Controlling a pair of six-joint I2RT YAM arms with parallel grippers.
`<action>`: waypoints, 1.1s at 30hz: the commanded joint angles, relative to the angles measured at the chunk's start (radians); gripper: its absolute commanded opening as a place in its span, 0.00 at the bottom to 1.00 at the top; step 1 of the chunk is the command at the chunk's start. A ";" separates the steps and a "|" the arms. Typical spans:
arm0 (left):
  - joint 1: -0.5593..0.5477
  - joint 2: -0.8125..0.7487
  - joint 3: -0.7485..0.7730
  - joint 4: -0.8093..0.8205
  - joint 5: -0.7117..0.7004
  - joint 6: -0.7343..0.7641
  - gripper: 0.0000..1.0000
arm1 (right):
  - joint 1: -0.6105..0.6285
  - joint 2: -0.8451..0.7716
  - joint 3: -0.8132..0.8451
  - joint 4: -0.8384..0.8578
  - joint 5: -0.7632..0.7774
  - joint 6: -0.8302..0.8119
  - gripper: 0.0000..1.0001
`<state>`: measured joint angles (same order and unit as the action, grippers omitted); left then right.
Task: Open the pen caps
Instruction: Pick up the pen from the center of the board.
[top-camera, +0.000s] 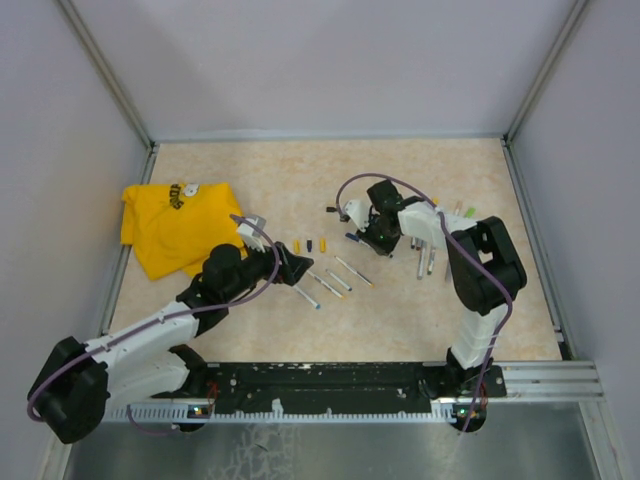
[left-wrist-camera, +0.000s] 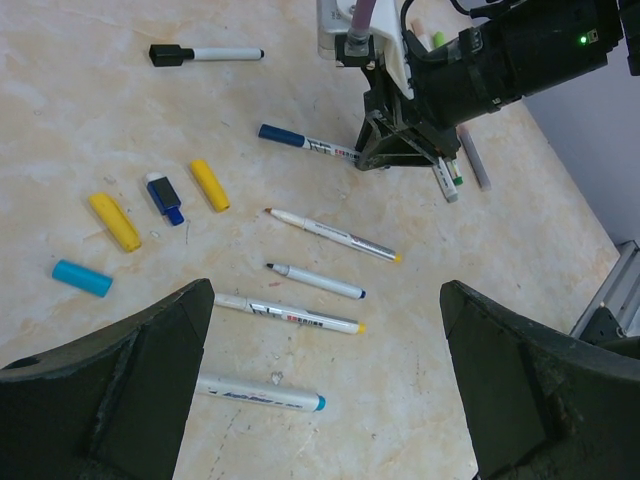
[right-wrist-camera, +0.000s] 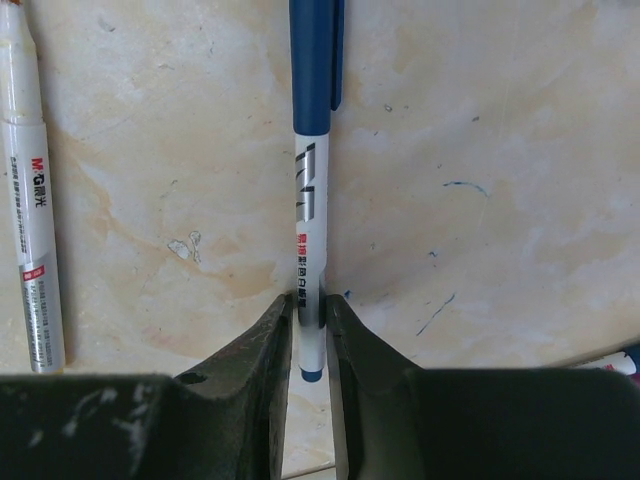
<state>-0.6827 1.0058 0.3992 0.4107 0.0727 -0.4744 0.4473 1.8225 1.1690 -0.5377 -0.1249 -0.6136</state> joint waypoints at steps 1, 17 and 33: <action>0.006 0.014 -0.005 0.061 0.029 -0.014 1.00 | 0.011 0.011 -0.019 0.022 -0.002 0.015 0.22; 0.011 0.037 -0.016 0.097 0.051 -0.037 1.00 | 0.011 0.010 -0.015 0.018 -0.019 0.022 0.02; 0.035 0.073 -0.042 0.201 0.116 -0.078 0.99 | -0.030 -0.162 -0.047 0.044 -0.176 0.038 0.00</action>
<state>-0.6571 1.0718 0.3782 0.5282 0.1509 -0.5304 0.4358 1.7370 1.1198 -0.5156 -0.2241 -0.5907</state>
